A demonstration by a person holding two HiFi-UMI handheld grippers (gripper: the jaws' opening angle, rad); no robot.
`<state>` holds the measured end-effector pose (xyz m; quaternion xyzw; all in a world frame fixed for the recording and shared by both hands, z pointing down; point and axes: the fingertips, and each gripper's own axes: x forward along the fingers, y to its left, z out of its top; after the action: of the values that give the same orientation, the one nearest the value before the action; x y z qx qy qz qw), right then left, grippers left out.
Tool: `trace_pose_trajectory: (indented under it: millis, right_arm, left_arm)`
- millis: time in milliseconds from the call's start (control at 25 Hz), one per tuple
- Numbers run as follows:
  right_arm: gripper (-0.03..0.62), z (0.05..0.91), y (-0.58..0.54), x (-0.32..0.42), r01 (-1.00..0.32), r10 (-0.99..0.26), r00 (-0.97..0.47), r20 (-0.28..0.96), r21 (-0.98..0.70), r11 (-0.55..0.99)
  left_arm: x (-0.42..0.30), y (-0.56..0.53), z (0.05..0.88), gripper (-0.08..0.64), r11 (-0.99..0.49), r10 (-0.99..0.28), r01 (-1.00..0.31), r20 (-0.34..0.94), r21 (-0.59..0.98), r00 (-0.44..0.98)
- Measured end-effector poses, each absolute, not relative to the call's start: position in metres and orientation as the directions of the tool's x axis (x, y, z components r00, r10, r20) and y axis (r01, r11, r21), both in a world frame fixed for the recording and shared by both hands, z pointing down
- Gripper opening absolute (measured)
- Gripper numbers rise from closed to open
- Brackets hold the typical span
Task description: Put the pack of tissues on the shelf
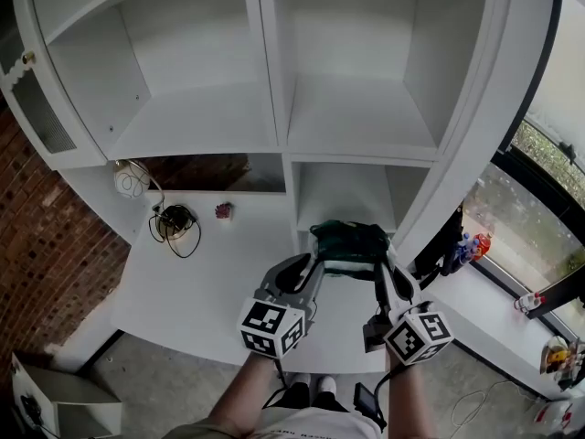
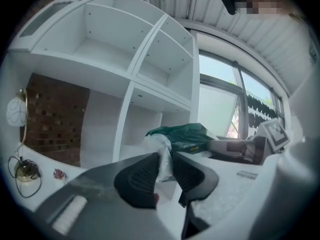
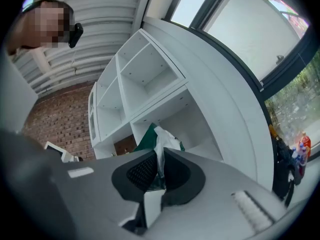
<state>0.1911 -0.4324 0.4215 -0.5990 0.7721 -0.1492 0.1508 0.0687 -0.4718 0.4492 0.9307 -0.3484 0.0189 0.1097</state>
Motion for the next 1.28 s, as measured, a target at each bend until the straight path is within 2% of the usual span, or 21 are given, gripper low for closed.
trace_pose_trajectory:
  millis: [560,1280]
  right_arm:
    - [0.012,0.428,-0.483,0.219,-0.954,-0.987,-0.16,0.026,-0.26,0.148]
    - [0.014,0.44,-0.554,0.236,-0.996,-0.995,-0.057,0.087,-0.069,0.051]
  left_arm:
    - [0.105,-0.525,0.442,0.091,-0.717,-0.689,-0.697,0.149,0.002,0.709]
    - [0.123,-0.588,0.454,0.087,-0.653,-0.748,-0.756,0.187,-0.036,0.637]
